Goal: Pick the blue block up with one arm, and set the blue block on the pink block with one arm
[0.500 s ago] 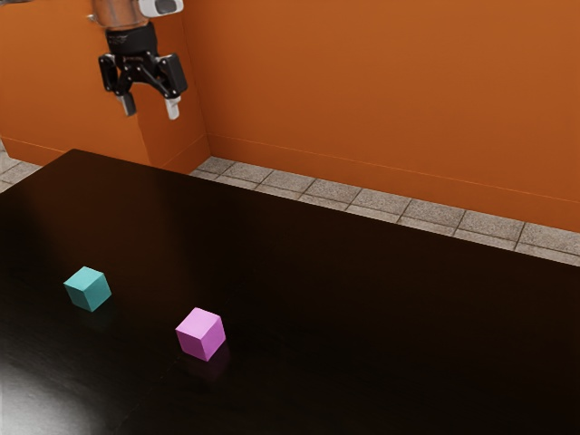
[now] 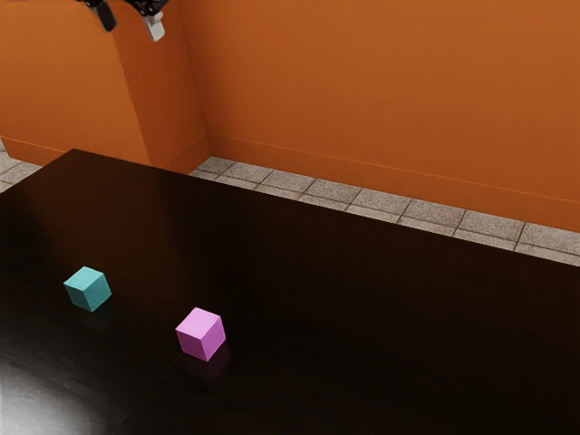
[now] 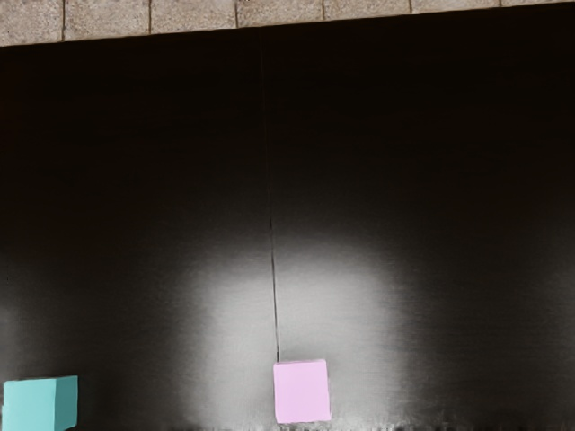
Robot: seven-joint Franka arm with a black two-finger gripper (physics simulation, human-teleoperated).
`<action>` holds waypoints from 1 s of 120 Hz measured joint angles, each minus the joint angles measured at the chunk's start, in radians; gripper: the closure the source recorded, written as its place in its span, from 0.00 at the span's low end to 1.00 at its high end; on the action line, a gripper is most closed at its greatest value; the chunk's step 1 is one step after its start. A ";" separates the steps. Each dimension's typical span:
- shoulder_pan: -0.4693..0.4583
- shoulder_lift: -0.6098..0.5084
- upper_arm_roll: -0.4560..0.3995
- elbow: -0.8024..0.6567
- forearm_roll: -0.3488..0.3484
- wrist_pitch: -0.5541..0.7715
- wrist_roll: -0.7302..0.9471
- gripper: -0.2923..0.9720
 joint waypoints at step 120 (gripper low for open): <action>0.187 -0.056 0.223 -0.959 0.018 0.641 0.241 0.23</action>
